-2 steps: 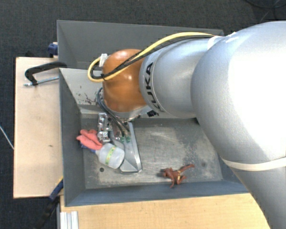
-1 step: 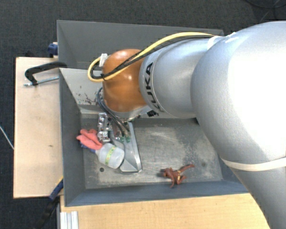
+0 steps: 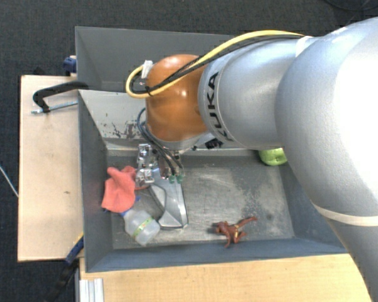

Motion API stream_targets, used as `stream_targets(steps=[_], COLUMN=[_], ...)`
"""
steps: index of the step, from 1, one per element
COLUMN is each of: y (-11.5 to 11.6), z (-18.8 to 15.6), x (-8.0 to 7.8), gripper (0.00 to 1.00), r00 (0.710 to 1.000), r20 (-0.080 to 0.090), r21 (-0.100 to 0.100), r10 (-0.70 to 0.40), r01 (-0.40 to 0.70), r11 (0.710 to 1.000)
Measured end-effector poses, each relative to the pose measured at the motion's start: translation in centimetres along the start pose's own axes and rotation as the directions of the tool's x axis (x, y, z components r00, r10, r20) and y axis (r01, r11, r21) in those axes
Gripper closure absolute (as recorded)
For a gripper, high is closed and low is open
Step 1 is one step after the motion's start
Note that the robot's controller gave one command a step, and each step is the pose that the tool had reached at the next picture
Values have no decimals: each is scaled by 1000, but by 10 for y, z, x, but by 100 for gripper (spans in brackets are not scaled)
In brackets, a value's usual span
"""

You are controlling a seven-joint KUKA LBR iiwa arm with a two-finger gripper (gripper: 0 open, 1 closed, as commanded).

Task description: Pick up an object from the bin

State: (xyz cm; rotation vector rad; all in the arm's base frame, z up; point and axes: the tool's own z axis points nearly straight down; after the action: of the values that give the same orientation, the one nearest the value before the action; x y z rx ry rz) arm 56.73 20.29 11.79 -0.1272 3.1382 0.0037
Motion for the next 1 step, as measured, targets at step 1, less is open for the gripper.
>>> stream_targets(steps=[1], y=[5], z=[-27], x=[-1], gripper=[100], r00=[1000], r20=[9], r21=[-2], r10=[21], r01=[-21], r11=[1000])
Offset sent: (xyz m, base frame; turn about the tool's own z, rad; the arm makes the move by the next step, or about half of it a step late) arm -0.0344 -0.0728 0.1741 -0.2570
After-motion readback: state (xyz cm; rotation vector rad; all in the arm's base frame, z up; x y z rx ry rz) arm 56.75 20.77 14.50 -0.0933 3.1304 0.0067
